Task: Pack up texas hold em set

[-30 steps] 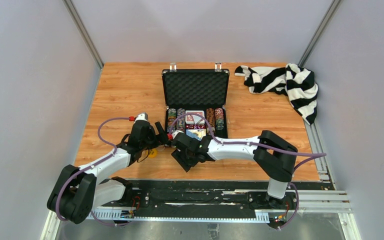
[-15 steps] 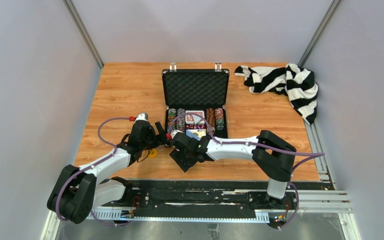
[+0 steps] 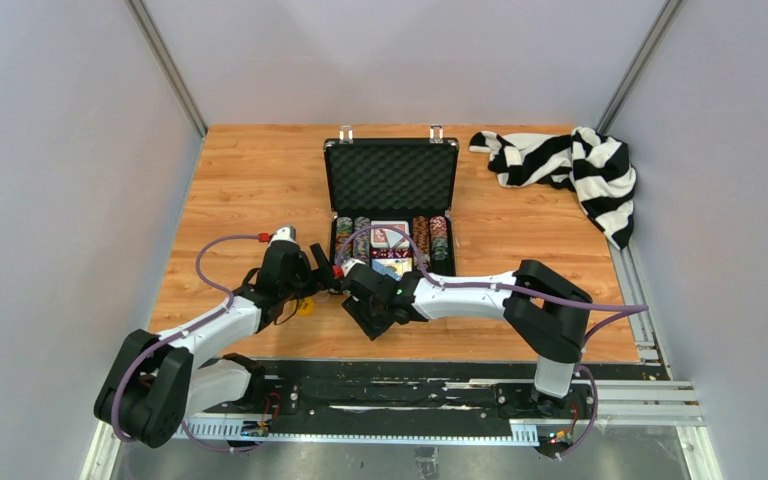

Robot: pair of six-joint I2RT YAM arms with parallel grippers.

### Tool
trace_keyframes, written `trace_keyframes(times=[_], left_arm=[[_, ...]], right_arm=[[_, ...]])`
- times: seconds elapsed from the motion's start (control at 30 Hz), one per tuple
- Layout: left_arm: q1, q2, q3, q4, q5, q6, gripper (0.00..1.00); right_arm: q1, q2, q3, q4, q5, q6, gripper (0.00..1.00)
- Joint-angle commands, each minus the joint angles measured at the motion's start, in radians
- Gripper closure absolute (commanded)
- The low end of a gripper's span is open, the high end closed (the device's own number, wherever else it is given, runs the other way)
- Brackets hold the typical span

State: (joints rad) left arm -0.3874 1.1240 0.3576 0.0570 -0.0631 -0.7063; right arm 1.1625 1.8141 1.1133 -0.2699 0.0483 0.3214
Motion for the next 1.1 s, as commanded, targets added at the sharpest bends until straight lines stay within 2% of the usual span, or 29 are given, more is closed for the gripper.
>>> trace_keyframes(times=[0.0, 0.43, 0.5, 0.63, 0.73, 1.0, 1.07], left_arm=[[0.009, 0.011, -0.018, 0.012, 0.015, 0.009, 0.05], [0.010, 0.010, -0.019, 0.017, 0.017, 0.008, 0.05], [0.010, 0.009, -0.020, 0.018, 0.017, 0.008, 0.05], [0.010, 0.008, -0.022, 0.016, 0.014, 0.008, 0.05], [0.010, 0.009, -0.022, 0.018, 0.019, 0.006, 0.05], [0.010, 0.004, -0.026, 0.019, 0.020, 0.002, 0.05], [0.010, 0.002, -0.025, 0.017, 0.020, 0.004, 0.05]], right_arm=[[-0.008, 0.011, -0.021, -0.013, -0.016, 0.006, 0.53], [-0.007, -0.064, 0.011, -0.056, -0.002, -0.016, 0.55], [-0.007, -0.058, 0.016, -0.056, -0.011, -0.016, 0.51], [-0.001, -0.044, 0.023, -0.042, -0.058, -0.013, 0.36], [0.016, -0.022, 0.032, -0.041, -0.067, -0.010, 0.30], [0.034, 0.039, 0.058, -0.044, -0.069, -0.014, 0.29], [0.038, 0.054, 0.072, -0.055, -0.067, -0.015, 0.31]])
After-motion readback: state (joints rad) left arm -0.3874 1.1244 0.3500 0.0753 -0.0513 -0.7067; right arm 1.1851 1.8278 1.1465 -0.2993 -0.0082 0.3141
